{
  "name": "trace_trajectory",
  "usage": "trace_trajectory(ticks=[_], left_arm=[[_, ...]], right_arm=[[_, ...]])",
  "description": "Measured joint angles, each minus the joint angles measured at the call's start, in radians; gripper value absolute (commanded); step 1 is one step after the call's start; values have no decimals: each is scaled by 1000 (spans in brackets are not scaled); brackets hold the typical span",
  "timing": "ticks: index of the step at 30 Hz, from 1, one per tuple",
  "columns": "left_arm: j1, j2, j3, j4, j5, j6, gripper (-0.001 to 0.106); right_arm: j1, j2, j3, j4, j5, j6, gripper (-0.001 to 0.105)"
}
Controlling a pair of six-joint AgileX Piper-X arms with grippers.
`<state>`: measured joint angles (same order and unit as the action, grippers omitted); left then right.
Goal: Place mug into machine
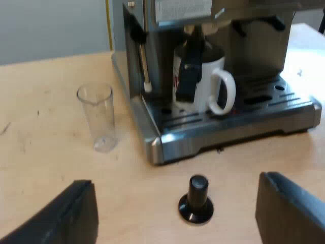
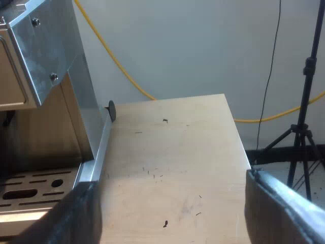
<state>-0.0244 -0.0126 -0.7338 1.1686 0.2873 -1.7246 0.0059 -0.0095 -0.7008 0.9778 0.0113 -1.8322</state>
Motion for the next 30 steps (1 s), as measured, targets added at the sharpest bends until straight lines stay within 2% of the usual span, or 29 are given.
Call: trace_trajectory(ticks=[6,15,24,30], left_arm=[[0,0,21,-10,-21,2,66],[0,0,152,-185,-57,4,66],[0,0,244,-188,-64,4,66],[0,0,250,-186,-64,4,66]], right_arm=[[0,0,1,0,0,1,62],[0,0,95,1,-51,8,62],[0,0,145,0,-51,8,62],[0,0,173,8,-51,37,62]])
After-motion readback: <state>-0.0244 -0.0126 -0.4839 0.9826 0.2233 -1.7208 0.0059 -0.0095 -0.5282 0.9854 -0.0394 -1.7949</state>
